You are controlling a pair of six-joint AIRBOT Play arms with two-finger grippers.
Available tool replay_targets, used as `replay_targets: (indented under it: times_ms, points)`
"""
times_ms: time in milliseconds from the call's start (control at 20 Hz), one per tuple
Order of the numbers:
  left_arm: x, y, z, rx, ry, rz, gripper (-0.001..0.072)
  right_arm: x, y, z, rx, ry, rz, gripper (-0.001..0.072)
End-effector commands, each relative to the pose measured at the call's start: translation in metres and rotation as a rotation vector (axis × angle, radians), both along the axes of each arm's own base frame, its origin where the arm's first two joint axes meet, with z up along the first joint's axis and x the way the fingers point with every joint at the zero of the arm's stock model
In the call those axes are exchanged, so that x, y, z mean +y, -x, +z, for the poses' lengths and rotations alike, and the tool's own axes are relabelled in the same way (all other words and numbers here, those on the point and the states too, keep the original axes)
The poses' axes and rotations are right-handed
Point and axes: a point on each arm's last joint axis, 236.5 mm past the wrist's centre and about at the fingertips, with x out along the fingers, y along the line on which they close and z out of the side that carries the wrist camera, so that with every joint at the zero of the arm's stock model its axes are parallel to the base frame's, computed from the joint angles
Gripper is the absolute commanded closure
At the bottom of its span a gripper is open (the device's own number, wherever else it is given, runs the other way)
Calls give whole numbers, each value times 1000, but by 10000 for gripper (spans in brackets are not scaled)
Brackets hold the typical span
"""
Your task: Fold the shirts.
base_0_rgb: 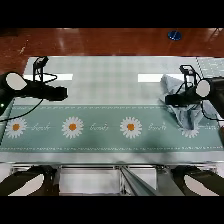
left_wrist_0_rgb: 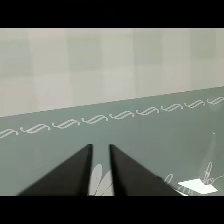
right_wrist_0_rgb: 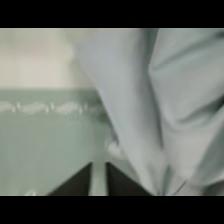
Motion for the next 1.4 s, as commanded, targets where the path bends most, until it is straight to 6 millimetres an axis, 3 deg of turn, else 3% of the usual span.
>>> replay_targets:
  times_ms: [0,100,150,250,350,550,800,850,900,950,1050,1150,1250,1350]
  points:
    - [3,-18,-1,-57,-3,30,195,-19,-54,28,-249,93,12,293]
    - [7,-24,-2,-74,-20,34,196,-68,-70,60,-347,208,-157,294]
    - [7,-24,-2,-75,-20,35,196,-97,-67,69,-358,237,-271,294]
    - [7,-24,-2,-75,-20,35,196,-142,-37,53,-259,234,-462,295]
    - [7,-25,-3,-76,-20,36,196,-161,-6,16,-152,192,-558,296]
    - [7,-25,-4,-74,-20,36,196,-150,-1,-49,-86,20,-596,297]
    - [7,-25,-4,-74,-20,36,196,-142,1,-103,25,-58,-615,301]
    - [7,-25,-4,-74,-20,36,196,-135,1,-110,43,-83,-598,332]
    - [6,-25,-4,-71,-16,37,196,-126,0,-113,55,-114,-573,474]
    - [3,-23,-5,-63,-4,37,196,-117,-4,-113,53,-146,-540,664]
    - [2,-19,-5,-41,2,31,196,-100,-18,-98,38,-218,-471,691]
    - [26,-17,10,-37,-50,34,196,-91,-43,-52,-41,-253,-384,691]
    - [55,-28,57,-139,-40,113,196,-95,-73,29,-221,-237,-324,691]
    - [77,-25,109,-266,-20,188,197,-99,-92,132,-458,-212,-279,692]
